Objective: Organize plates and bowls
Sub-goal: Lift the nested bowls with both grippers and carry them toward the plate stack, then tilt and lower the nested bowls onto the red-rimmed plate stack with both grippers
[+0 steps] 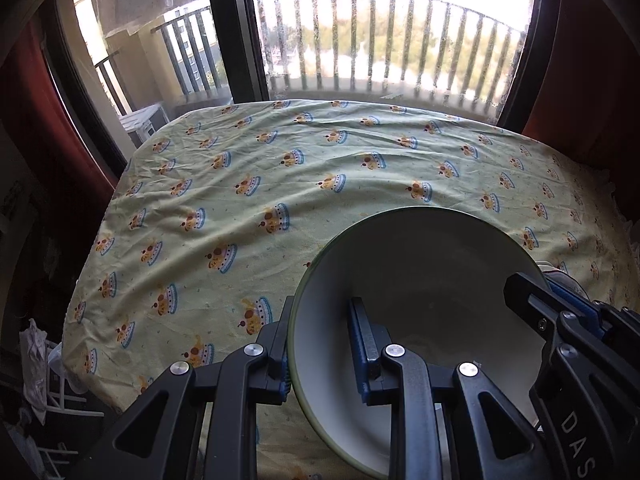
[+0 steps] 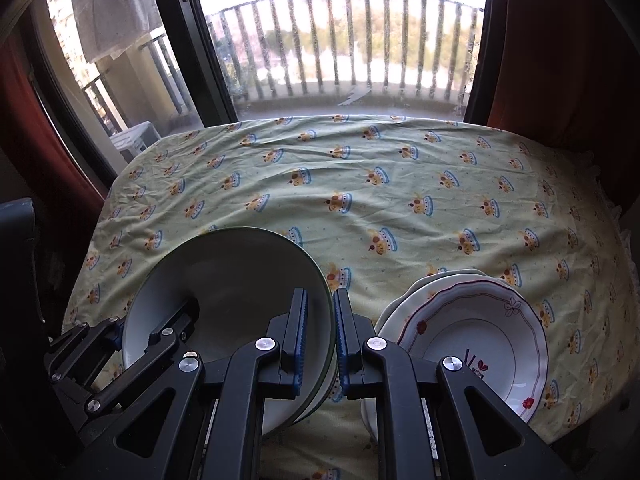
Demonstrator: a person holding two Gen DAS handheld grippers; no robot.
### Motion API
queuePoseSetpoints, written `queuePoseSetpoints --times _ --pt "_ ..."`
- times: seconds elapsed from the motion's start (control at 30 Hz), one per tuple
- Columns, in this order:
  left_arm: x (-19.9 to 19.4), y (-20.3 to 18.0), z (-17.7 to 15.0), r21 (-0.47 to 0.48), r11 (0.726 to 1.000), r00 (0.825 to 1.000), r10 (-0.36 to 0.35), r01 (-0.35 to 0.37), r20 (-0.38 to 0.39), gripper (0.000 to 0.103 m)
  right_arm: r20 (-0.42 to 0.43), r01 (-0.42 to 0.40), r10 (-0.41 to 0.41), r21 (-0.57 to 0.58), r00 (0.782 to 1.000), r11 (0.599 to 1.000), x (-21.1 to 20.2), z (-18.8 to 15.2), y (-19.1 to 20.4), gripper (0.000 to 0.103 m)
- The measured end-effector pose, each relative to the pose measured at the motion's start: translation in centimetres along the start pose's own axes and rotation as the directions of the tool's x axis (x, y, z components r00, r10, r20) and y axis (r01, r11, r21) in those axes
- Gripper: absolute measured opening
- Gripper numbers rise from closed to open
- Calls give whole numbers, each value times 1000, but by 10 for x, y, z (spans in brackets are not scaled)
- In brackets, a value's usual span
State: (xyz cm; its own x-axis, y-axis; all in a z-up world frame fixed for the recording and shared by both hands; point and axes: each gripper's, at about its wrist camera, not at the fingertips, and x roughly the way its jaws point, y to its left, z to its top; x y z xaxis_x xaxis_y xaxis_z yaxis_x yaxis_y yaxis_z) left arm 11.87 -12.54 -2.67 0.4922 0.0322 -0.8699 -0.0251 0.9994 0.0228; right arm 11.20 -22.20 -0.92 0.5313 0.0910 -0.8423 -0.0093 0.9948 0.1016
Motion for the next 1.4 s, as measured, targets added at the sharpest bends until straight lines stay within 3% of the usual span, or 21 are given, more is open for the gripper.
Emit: queuePoseSetpoints --times 0.6,0.97,1.07,1.3,1.33,1.4 --pt "29 1 -14 -5 1000 997 19 -20 -80 22 -94 12 -15 -31 995 999 35 -15 1 16" --pt "32 -4 -19 11 999 998 31 -30 -57 23 -42 40 -42 -61 998 997 37 -21 -1 15" --pt "32 -2 -19 -6 1000 998 6 -6 -62 23 -32 35 -36 -49 999 998 35 -22 -2 15" --pt "33 3 -22 -5 998 993 -68 68 -97 43 -39 9 -9 -11 999 1000 31 -25 -3 16" --pt "34 4 -22 -5 997 992 -75 75 -102 52 -45 8 -9 -5 999 1000 32 -25 -2 19" --pt "34 8 -21 -5 996 991 -86 86 -98 62 -52 13 -13 15 999 1000 33 -25 -2 35"
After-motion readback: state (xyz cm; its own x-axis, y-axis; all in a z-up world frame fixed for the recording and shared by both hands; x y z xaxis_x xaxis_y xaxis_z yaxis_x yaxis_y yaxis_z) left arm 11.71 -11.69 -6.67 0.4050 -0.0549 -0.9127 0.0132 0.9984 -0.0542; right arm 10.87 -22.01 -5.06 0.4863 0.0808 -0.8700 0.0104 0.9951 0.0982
